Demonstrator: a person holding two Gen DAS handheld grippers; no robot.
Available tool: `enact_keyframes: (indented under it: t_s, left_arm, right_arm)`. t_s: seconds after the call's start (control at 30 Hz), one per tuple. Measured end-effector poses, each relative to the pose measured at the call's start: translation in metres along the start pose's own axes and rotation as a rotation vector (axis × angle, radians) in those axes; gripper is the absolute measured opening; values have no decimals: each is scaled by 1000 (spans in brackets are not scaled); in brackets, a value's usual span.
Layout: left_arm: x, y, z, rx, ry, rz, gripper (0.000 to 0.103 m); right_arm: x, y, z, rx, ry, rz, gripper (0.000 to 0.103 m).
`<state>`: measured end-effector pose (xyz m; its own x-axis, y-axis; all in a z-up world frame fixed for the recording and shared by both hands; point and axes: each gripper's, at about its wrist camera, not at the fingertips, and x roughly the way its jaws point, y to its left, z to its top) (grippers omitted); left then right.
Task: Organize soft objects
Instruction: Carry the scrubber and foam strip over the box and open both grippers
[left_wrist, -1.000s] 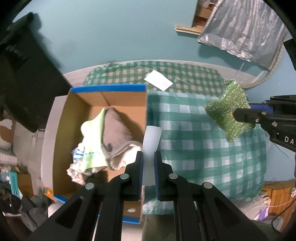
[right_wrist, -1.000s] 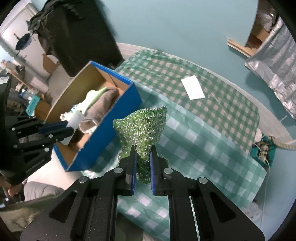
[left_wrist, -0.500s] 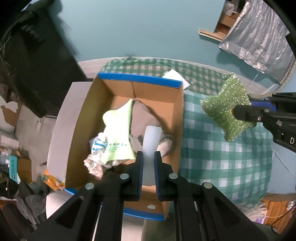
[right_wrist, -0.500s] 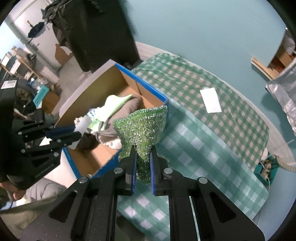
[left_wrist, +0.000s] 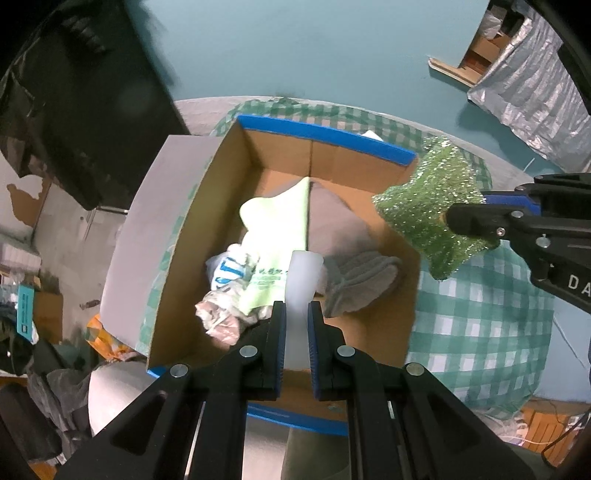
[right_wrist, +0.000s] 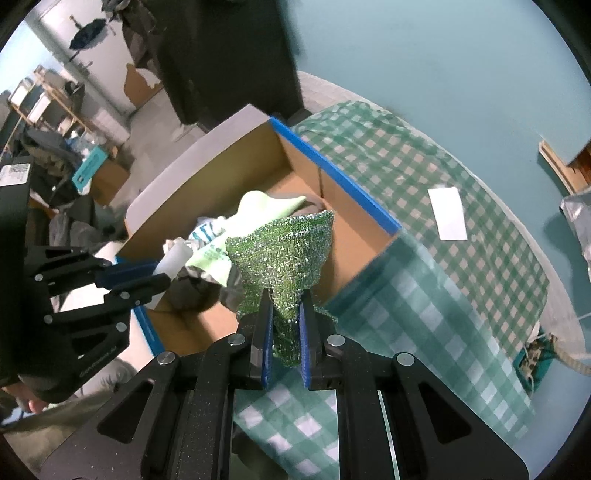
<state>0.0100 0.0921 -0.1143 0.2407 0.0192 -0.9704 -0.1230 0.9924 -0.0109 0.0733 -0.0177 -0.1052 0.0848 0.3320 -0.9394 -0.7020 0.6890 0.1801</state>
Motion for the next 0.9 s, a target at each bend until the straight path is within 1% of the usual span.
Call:
enact_keyframes:
  t_s: [0.27, 0.57, 0.63, 0.67, 0.7, 0.73, 0.77, 0.8, 0.83, 0.9]
  left_arm:
    - [20, 20, -4, -20, 40, 10, 11]
    - [39, 36, 0, -47, 76, -4, 18]
    - [42, 40, -1, -61, 83, -8, 26]
    - [43, 42, -1, -69, 86, -8, 29]
    - [45, 45, -2, -80, 89, -9, 34]
    - [45, 46, -2, -86, 91, -10, 41]
    - [45, 47, -3, -90, 89, -12, 44]
    - [44, 48, -4, -91, 84, -14, 50]
    - [42, 48, -5, -91, 76, -11, 53]
    - [39, 48, -5, -86, 61, -5, 54]
  right_arm:
    - [25, 18, 14, -28, 44, 10, 10]
    - [53, 30, 28, -32, 91, 19, 11]
    - [56, 31, 29, -28, 100, 32, 16]
    - [58, 31, 30, -27, 105, 34, 16]
    - [60, 31, 31, -25, 107, 26, 22]
    - [61, 32, 31, -24, 110, 16, 32]
    - [62, 32, 31, -26, 110, 9, 35]
    - [61, 34, 30, -29, 108, 6, 39]
    - [61, 35, 29, -31, 109, 4, 44]
    - [59, 37, 27, -31, 110, -7, 52]
